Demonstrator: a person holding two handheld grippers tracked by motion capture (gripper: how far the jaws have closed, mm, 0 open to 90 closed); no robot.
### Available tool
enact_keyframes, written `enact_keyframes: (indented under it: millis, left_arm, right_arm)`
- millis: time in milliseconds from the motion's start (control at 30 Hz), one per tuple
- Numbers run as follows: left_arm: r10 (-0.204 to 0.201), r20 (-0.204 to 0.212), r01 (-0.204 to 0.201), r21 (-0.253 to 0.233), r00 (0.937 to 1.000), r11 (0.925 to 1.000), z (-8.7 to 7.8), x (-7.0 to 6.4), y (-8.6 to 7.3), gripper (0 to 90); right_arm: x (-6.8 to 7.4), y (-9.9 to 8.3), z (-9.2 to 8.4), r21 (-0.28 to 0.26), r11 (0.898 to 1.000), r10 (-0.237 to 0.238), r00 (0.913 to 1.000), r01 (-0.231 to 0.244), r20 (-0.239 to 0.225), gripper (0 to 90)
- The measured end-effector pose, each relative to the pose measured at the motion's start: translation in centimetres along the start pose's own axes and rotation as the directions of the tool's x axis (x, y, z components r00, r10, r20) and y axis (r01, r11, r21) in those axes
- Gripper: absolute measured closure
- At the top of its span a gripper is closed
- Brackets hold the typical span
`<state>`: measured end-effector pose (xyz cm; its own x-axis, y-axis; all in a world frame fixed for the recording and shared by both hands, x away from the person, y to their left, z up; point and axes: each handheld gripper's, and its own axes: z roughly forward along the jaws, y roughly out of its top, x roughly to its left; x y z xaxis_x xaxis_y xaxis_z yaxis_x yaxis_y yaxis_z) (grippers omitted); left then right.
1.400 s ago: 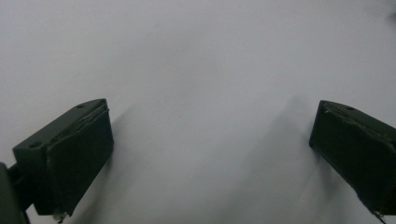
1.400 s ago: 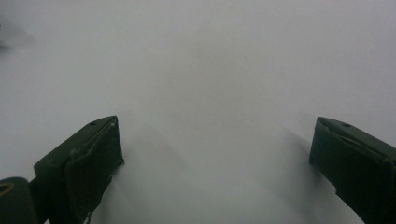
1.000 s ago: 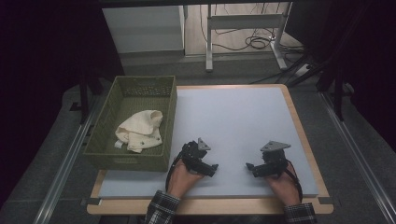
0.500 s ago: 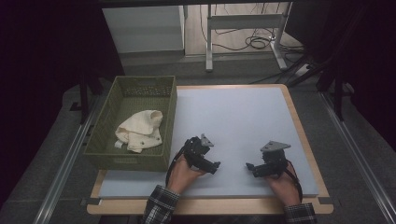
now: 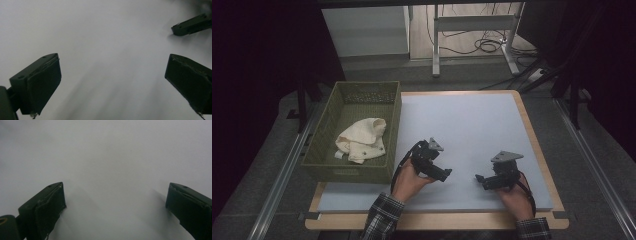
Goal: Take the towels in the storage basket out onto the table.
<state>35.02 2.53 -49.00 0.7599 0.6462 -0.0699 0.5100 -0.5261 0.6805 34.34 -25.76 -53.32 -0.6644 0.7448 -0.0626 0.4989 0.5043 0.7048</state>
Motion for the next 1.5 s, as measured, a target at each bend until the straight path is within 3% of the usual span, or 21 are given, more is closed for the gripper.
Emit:
enact_keyframes:
  millis: [267,667,1200,1500]
  left_arm:
    - [0.036,0.006,-0.036,-0.002,0.9993,0.9993,-1.4,0.0,1.9,0.9]
    - [0.039,0.0,-0.039,-0.007,0.9992,0.9992,-3.5,1.1,3.9,0.0]
    - [0.006,-0.052,-0.005,0.013,0.9986,0.9999,-5.8,5.6,4.8,0.1]
    - [-0.034,-0.109,0.037,0.023,0.9935,0.9991,-7.3,8.6,4.6,0.3]
  right_arm:
    - [0.0,0.0,0.0,0.0,1.0,-0.001,1.0,0.001,-0.001,2.6]
    - [0.0,0.0,0.0,-0.001,1.0,-0.004,1.0,0.004,-0.002,2.6]
    - [0.0,0.0,0.0,-0.003,1.0,-0.002,1.0,0.002,-0.002,2.6]
    - [0.0,0.0,0.0,-0.003,1.0,-0.001,1.0,0.001,-0.003,2.6]
